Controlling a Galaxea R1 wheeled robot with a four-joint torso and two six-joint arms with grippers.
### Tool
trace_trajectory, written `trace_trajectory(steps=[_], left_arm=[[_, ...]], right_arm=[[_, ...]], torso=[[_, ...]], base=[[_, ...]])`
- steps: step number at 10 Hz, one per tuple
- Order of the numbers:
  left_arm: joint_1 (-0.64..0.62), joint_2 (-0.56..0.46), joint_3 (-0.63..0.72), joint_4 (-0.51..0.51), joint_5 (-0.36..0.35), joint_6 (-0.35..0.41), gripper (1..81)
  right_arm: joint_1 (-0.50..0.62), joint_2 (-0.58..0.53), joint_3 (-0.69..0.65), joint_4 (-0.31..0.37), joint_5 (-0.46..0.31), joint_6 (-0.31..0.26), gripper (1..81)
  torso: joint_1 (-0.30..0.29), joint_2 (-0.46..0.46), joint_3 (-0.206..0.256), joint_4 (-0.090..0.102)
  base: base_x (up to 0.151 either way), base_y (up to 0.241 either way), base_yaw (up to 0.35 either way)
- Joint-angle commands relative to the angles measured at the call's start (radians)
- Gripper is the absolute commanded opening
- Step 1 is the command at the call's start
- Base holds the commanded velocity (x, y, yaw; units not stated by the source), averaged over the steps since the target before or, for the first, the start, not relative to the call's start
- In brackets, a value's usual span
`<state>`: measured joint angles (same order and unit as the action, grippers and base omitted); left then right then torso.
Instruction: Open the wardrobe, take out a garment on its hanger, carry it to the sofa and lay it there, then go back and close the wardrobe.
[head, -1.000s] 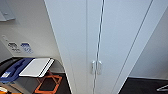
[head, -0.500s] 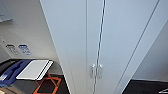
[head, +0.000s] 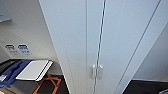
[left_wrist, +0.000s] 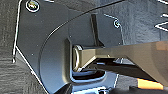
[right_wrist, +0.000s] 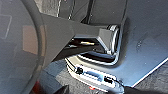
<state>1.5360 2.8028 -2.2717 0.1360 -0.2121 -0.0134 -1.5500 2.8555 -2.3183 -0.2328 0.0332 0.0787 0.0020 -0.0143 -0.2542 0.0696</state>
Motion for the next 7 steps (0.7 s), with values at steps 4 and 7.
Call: trace_trajectory(steps=[4, 7], left_arm=[[-0.058, -0.185, 0.243, 0.011, 0.051, -0.002, 81.1], [-0.119, -0.337, 0.467, 0.013, 0.065, 0.0, 81.1]], right_arm=[[0.113, -0.285, 0.383, -0.002, -0.05, 0.009, 81.1], [0.185, -0.439, 0.511, 0.003, -0.05, 0.015, 81.1]], torso=[[0.0, 0.0, 0.0, 0.0], [0.0, 0.0, 0.0, 0.0]], base=[[0.0, 0.0, 0.0], [0.0, 0.0, 0.0]])
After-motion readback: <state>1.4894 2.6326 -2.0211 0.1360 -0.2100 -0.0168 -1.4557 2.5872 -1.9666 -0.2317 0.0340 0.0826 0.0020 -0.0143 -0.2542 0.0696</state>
